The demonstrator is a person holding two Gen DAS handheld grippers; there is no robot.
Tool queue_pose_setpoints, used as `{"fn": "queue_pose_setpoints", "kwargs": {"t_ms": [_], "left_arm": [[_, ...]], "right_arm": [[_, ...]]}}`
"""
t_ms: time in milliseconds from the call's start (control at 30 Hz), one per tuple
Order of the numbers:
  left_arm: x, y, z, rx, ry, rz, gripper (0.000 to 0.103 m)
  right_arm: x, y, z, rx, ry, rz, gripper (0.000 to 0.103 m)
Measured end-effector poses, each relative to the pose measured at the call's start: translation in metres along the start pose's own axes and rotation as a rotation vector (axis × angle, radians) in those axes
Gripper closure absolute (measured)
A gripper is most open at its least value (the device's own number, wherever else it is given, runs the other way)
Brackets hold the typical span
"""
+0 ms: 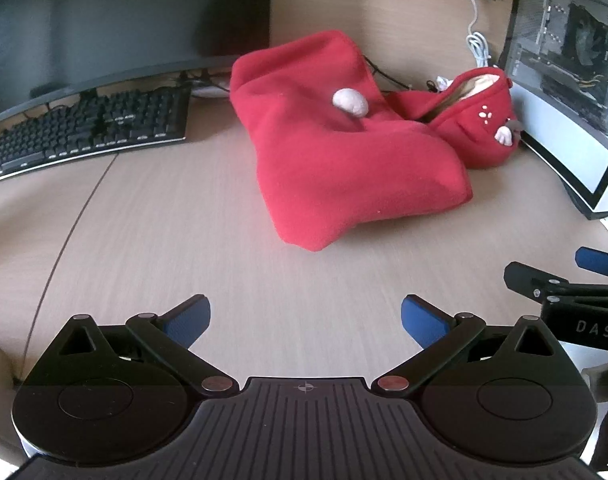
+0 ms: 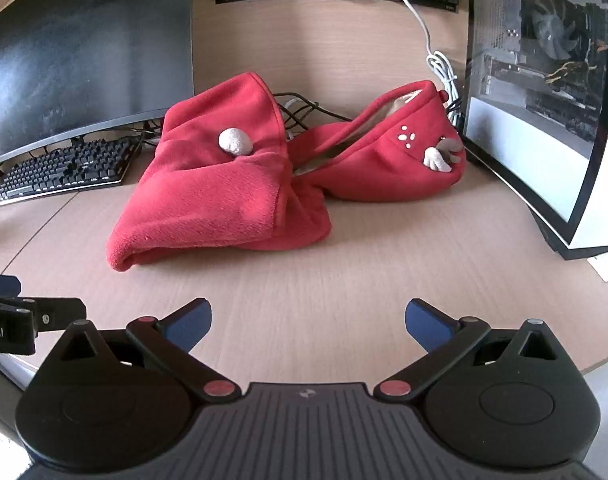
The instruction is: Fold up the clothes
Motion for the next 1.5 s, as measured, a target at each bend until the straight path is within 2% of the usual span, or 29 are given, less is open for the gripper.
{"fn": "queue_pose_setpoints", "kwargs": {"t_ms": [133,200,467,1500], "left_arm": [[0.000,0.008,-0.001,0.028,0.004,-0.045,0.000],[-0.001,0.002,-0.003,0.006,0.009,-0.029,0.000],[0.003,-0.004,-0.007,0.004,0.017,-0.002,0.000],[0.011,-0.008,-0.014,0.012,0.037,-0.001,0.000]], "right_arm": [[0.001,-0.002,-0.002,-0.005,0.005,0.014,0.000],[0.001,-0.002,-0.003,-0.007,0.008,0.022,0.000],[0.003,-0.006,-0.008,-0.015,0.017,0.047,0.000],[0.011,-0.011,-0.017,-0.004,0.029,0.059,0.000]]}}
Point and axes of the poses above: each gripper's, at about its wrist camera, not at the fingertips, and z roughly the way its jaws point, y to its left, x to its underside, the point moved 3 cm from there along z, roughly the way its jaws point, and after that the axes turned 1 degree about x, right-handed, at the moved point
